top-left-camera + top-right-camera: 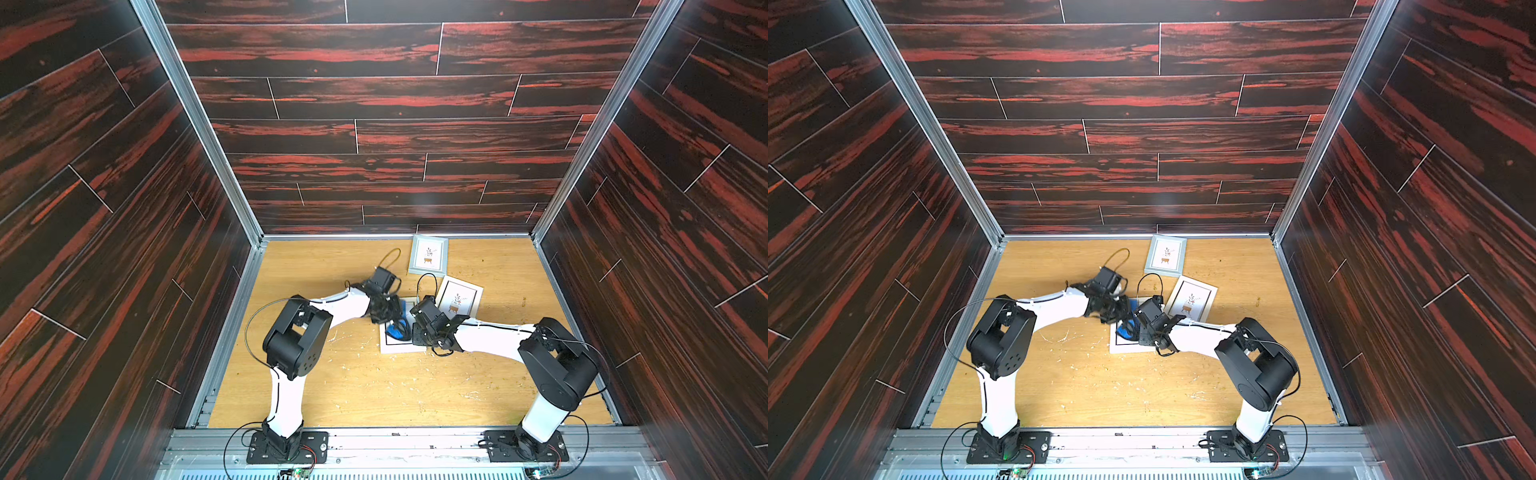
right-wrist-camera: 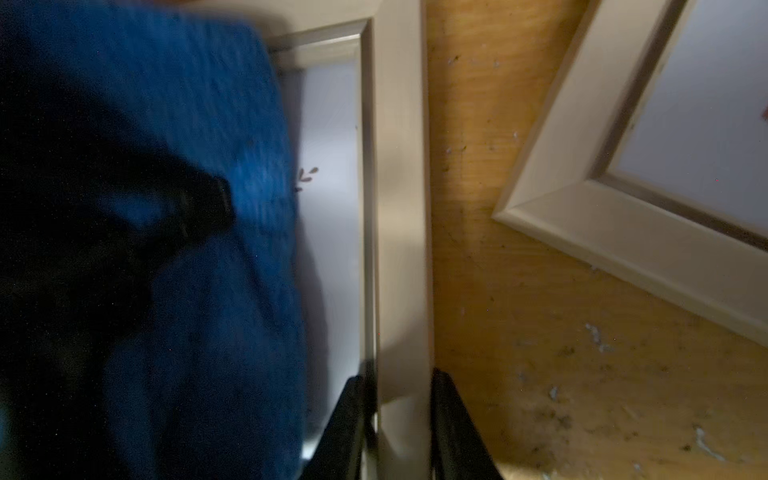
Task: Wipe the picture frame with a cloth
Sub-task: Wipe the dirt from the picture frame, then move the picture frame to the center of the board.
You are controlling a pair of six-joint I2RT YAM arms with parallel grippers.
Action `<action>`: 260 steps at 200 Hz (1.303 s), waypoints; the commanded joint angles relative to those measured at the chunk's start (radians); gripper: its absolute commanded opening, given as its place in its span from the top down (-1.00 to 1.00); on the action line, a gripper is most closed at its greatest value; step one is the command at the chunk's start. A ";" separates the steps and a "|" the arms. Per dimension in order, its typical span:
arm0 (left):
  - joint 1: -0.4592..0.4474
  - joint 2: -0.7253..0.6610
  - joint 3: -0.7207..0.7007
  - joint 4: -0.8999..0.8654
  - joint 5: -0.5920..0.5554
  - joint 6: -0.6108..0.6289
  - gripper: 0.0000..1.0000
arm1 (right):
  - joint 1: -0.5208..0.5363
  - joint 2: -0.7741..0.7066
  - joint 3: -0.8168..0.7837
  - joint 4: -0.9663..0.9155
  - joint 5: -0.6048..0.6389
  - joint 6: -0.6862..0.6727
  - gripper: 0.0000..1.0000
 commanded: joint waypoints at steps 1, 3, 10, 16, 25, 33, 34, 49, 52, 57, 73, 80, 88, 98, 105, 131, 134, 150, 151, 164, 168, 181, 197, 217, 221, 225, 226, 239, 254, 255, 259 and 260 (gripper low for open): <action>0.007 -0.169 -0.127 0.012 -0.038 0.010 1.00 | -0.006 -0.004 0.007 -0.025 0.030 -0.007 0.98; 0.007 -0.182 -0.133 0.017 -0.043 0.012 1.00 | -0.008 -0.001 0.010 -0.027 0.030 -0.006 0.98; 0.009 -0.232 -0.169 0.032 -0.053 0.025 1.00 | -0.020 0.006 0.018 -0.030 0.016 -0.003 0.98; 0.010 -0.266 -0.199 0.047 -0.052 0.033 1.00 | -0.034 0.013 0.021 -0.023 -0.013 -0.003 0.99; 0.012 -0.307 -0.235 0.082 -0.044 0.040 1.00 | -0.057 0.024 0.020 -0.007 -0.048 -0.002 0.98; 0.013 -0.336 -0.270 0.107 -0.030 0.044 1.00 | -0.072 0.034 0.026 0.002 -0.063 -0.008 0.98; 0.014 -0.340 -0.270 0.113 -0.029 0.044 1.00 | -0.074 0.034 0.028 0.002 -0.063 -0.009 0.98; 0.012 -0.377 -0.326 0.163 -0.005 0.055 1.00 | -0.100 0.074 0.074 -0.020 -0.060 -0.023 0.98; 0.013 -0.382 -0.335 0.170 -0.002 0.055 1.00 | -0.106 0.082 0.086 -0.023 -0.058 -0.027 0.98; 0.013 -0.392 -0.353 0.185 0.002 0.057 1.00 | -0.114 0.094 0.103 -0.030 -0.059 -0.031 0.98; 0.014 -0.425 -0.416 0.258 0.004 0.044 1.00 | -0.142 0.124 0.144 -0.024 -0.065 -0.052 0.97; 0.015 -0.436 -0.443 0.288 0.010 0.036 1.00 | -0.154 0.139 0.168 -0.025 -0.066 -0.063 0.97; 0.015 -0.448 -0.463 0.329 0.018 0.029 1.00 | -0.163 0.151 0.191 -0.029 -0.064 -0.071 0.97; 0.015 -0.461 -0.485 0.368 0.028 0.022 1.00 | -0.174 0.166 0.222 -0.036 -0.056 -0.082 0.96; 0.017 -0.469 -0.497 0.389 0.030 0.019 1.00 | -0.182 0.176 0.238 -0.041 -0.054 -0.090 0.96; 0.016 -0.501 -0.521 0.453 0.050 0.029 1.00 | -0.199 0.185 0.264 -0.036 -0.063 -0.100 0.85; 0.017 -0.503 -0.521 0.455 0.051 0.031 1.00 | -0.199 0.183 0.264 -0.034 -0.063 -0.100 0.82; 0.018 -0.510 -0.520 0.465 0.049 0.042 1.00 | -0.200 0.183 0.269 -0.028 -0.066 -0.102 0.68; 0.018 -0.510 -0.520 0.466 0.048 0.042 1.00 | -0.201 0.182 0.270 -0.028 -0.065 -0.102 0.67; 0.020 -0.514 -0.528 0.483 0.042 0.046 1.00 | -0.199 0.177 0.283 -0.036 -0.061 -0.103 0.54; 0.021 -0.517 -0.531 0.493 0.043 0.044 1.00 | -0.199 0.174 0.288 -0.039 -0.060 -0.103 0.50; 0.027 -0.525 -0.551 0.530 0.048 0.037 1.00 | -0.199 0.149 0.295 -0.059 -0.059 -0.099 0.46; 0.041 -0.523 -0.561 0.546 0.076 0.034 1.00 | -0.199 0.089 0.283 -0.066 -0.081 -0.096 0.34; 0.056 -0.544 -0.595 0.587 0.093 0.032 1.00 | -0.199 0.007 0.256 -0.071 -0.097 -0.099 0.17; 0.059 -0.549 -0.603 0.597 0.096 0.031 1.00 | -0.198 -0.008 0.250 -0.071 -0.097 -0.100 0.13; 0.060 -0.553 -0.610 0.605 0.098 0.032 1.00 | -0.200 -0.021 0.244 -0.073 -0.097 -0.102 0.10; 0.062 -0.554 -0.611 0.607 0.099 0.031 1.00 | -0.200 -0.025 0.242 -0.073 -0.097 -0.102 0.09; 0.072 -0.568 -0.626 0.628 0.110 0.034 1.00 | -0.199 -0.074 0.218 -0.075 -0.097 -0.112 -0.04; 0.080 -0.587 -0.641 0.651 0.115 0.038 1.00 | -0.200 -0.131 0.188 -0.076 -0.097 -0.118 -0.15; 0.081 -0.588 -0.642 0.654 0.115 0.038 1.00 | -0.200 -0.135 0.186 -0.075 -0.096 -0.119 -0.15; 0.081 -0.594 -0.646 0.660 0.117 0.040 1.00 | -0.200 -0.152 0.174 -0.072 -0.098 -0.121 -0.17; 0.081 -0.595 -0.647 0.662 0.117 0.039 1.00 | -0.200 -0.155 0.171 -0.071 -0.099 -0.122 -0.17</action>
